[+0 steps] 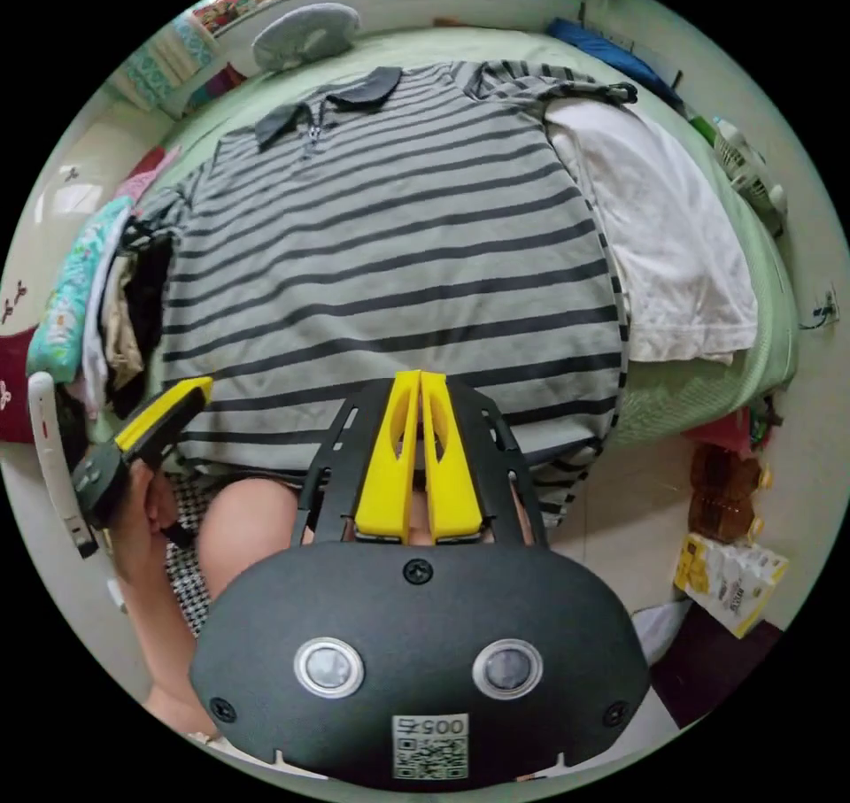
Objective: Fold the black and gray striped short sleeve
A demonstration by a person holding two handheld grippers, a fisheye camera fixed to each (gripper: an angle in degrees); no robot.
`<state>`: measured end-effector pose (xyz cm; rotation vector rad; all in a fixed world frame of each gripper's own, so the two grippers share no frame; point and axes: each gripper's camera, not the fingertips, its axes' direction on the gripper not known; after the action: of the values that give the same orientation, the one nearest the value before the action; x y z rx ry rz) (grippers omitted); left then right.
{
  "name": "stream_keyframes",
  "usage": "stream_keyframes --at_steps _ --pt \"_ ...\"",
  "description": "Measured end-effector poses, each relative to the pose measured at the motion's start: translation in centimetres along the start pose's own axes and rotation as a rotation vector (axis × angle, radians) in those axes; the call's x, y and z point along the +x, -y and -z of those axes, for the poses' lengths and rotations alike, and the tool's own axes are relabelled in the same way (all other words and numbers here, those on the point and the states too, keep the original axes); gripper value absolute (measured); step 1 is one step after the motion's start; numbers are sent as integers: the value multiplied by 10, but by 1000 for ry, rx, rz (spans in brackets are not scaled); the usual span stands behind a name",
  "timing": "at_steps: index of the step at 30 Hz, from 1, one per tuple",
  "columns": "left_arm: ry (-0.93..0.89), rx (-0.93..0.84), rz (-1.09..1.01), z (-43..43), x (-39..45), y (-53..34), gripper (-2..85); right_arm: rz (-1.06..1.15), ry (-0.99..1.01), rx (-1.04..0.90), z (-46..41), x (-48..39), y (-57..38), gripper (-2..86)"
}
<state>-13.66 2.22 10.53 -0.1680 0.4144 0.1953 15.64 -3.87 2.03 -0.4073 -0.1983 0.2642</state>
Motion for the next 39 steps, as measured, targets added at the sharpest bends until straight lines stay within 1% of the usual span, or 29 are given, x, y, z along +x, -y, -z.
stream_keyframes --at_steps 2,4,7,13,17,21,23,29,34,39 --pt "-17 38 -4 31 9 -6 -7 40 -24 88 33 -19 -13 -10" --pt "-22 51 -1 49 15 -9 -7 71 -32 105 50 -33 -22 -10" --pt "-33 71 -6 72 23 -12 -7 99 12 92 64 -43 -31 -10" --pt "-35 82 -21 103 33 -14 -7 77 -15 108 86 -45 -28 -10" --pt "-13 46 -38 110 39 -9 -7 78 -52 116 98 -50 -27 -10" --pt "-31 78 -15 123 46 -8 -7 72 -68 119 104 -47 -32 -10" --pt "-86 79 2 130 48 -9 -7 60 -78 115 104 -46 -32 -10" --pt "-101 121 32 157 53 -8 -7 52 -78 123 103 -52 -36 -10" --pt "-25 113 33 171 59 -1 -7 49 -67 91 93 -54 -36 -10" --pt "-16 118 45 181 59 3 -7 39 -71 87 89 -54 -29 -10"
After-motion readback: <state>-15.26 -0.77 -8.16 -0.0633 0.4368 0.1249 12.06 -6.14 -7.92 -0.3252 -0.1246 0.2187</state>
